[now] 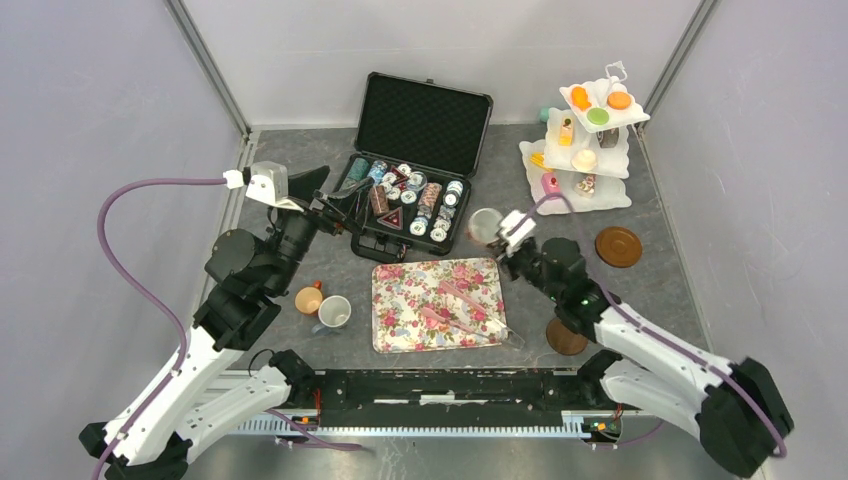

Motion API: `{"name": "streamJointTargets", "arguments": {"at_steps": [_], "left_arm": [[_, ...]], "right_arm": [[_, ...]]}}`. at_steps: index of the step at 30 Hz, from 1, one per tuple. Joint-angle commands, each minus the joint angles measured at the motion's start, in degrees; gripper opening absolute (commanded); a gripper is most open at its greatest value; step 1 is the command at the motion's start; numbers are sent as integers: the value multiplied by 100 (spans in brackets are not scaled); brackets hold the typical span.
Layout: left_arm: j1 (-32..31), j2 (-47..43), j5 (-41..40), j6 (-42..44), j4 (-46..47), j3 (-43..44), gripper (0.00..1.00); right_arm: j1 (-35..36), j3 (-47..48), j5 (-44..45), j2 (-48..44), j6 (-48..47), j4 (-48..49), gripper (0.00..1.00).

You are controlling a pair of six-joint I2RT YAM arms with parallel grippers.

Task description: Serve the afternoon tea

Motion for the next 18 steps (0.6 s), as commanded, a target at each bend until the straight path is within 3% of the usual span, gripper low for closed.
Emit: {"name": "streamJointTargets", "arguments": {"at_steps": [1,5,12,18], "left_arm": [[17,-13,73,-147,274,-16,100],[20,-2,75,-147,274,-16,100],[11,-11,48,-121,282,-25,100],[-15,10,54,-113,291,-25,100]], "right_arm": [[-624,-31,2747,-650,1433,-714,0],[-1737,270,3283,-491,2077,-1876,0],[-3181,343,3242,-377,2261,-1913,0],[-4455,829,2610,514,2122,-2075,0]]}}
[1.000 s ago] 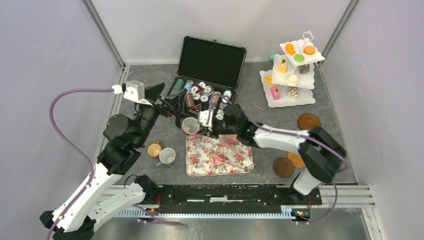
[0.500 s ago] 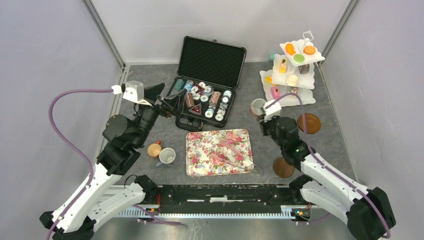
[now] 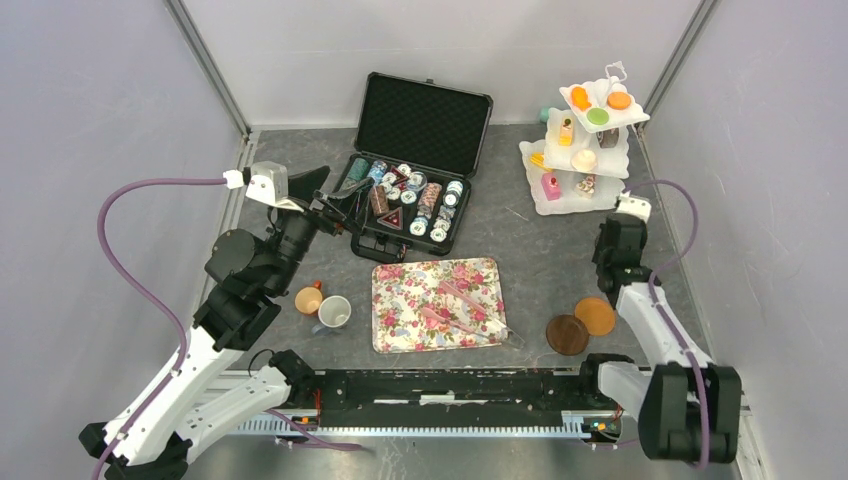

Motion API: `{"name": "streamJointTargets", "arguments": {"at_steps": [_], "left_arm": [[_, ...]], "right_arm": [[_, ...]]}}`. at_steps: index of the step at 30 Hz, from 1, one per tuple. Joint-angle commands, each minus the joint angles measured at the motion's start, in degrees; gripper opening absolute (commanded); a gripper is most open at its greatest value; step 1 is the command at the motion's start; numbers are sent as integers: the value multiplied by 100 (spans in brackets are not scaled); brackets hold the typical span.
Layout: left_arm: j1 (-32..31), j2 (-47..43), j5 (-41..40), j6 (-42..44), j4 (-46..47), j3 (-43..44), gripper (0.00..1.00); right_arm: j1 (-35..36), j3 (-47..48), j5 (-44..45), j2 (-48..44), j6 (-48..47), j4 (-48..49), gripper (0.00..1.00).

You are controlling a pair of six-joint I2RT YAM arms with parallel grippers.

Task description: Serve the afternoon tea

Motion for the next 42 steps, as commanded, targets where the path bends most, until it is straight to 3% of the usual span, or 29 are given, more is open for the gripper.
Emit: {"name": "streamJointTargets", "arguments": {"at_steps": [1,6,23,35,42], "left_arm": [[-28,24,20,-108,291,-23,100],[-33,45,-5,-81,291,-23,100],[-33,99,35,-90,299,-23,100],[-36,85,58,-99,300,-23,100],[-33,58,55,-99,300,-23,100]], "right_arm": [[-791,681,-409,574,62,199,0],[-1127,973,-559,1037,-102,135,0],[-1133,607,-528,1653,-91,1015,0],[-1133,300,-271,1529,-59,1062,0],[-1135,290,-300,1488,-48,996,14]]}}
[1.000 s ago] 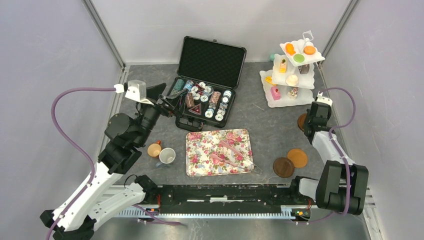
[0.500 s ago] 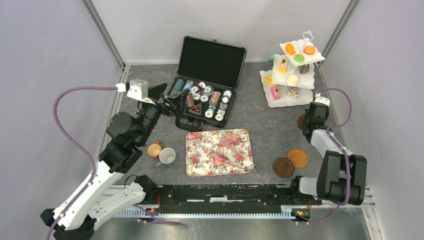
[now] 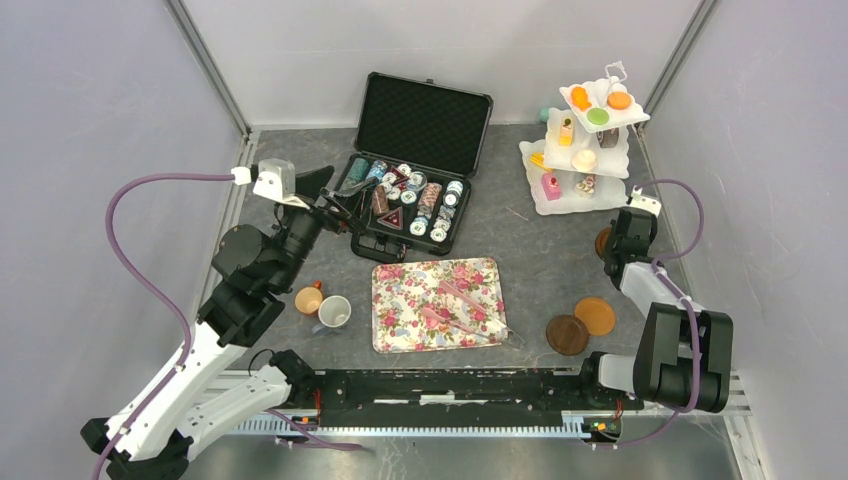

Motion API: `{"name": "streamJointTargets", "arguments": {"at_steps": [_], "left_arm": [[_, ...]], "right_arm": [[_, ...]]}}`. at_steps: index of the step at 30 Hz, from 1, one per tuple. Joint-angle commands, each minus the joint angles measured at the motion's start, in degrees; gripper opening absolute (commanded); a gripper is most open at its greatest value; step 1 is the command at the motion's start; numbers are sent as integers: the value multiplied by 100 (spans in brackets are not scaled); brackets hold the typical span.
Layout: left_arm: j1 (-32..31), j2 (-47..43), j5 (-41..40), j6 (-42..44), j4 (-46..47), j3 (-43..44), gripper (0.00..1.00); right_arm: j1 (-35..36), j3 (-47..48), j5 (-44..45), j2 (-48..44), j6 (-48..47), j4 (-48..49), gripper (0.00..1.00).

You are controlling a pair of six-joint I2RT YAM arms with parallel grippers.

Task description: Serve the afternoon tea

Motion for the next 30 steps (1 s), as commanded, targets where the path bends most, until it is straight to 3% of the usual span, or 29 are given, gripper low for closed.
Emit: {"name": "streamJointTargets", "arguments": {"at_steps": [1,15,22,30], "left_arm": [[-22,-56,60,-99,296,-23,100],[-23,-34,87,-117,296,-23,100],[-23,-28,123,-134,303,-23,100],[-31,-22,166,-169,305,-23,100]], "right_arm": [[-17,-34,153,-174,42,135,16],[-15,156,190,-414,4,-184,48],[-11,274,229,-881,46,-1062,71],[21,462,62,-1889,129,-2131,81]]}}
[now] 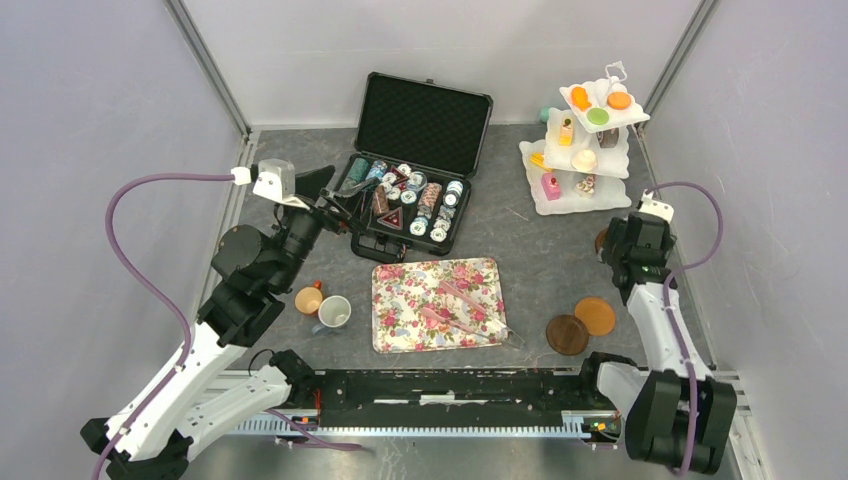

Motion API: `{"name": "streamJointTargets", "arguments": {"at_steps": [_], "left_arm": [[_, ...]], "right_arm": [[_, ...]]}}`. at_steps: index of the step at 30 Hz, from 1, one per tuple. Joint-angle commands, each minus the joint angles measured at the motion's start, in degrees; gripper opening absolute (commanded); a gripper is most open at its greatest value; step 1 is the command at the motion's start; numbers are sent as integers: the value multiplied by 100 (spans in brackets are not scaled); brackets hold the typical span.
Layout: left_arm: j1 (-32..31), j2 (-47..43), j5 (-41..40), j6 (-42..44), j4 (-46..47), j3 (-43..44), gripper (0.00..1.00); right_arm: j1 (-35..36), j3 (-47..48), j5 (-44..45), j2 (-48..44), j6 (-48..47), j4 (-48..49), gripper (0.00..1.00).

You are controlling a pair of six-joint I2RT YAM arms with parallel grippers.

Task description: Serve the afternoon tea

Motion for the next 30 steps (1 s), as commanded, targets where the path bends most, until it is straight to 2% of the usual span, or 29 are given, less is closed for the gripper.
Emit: {"name": "streamJointTargets", "arguments": {"at_steps": [1,7,10,12,14,22,30], "left_arm": [[-31,-13,82,-175,278,-23,100],[-26,-27,111,-189,261,-5,100],[-27,-27,126,-218,261,-5,100],[-26,-26,143,-229,261,-4,100],[-27,-26,144,-236,261,-5,100],[-28,17,106,-187,261,-14,100],[-27,86,120,-185,234,12,100]], "right_arm": [[45,427,-192,-643,145,-740,81],[873,480,-855,-1209,466,-1641,68],[1651,120,-1241,-1311,1025,-1678,69],[1877,-159,-1459,-1239,1280,-1556,72],[1902,-465,-1347,-1221,1476,-1342,74],[1897,-1020,163,-1202,2489,-1292,77],[1898,-1435,49,-1372,2961,-1007,74]]}}
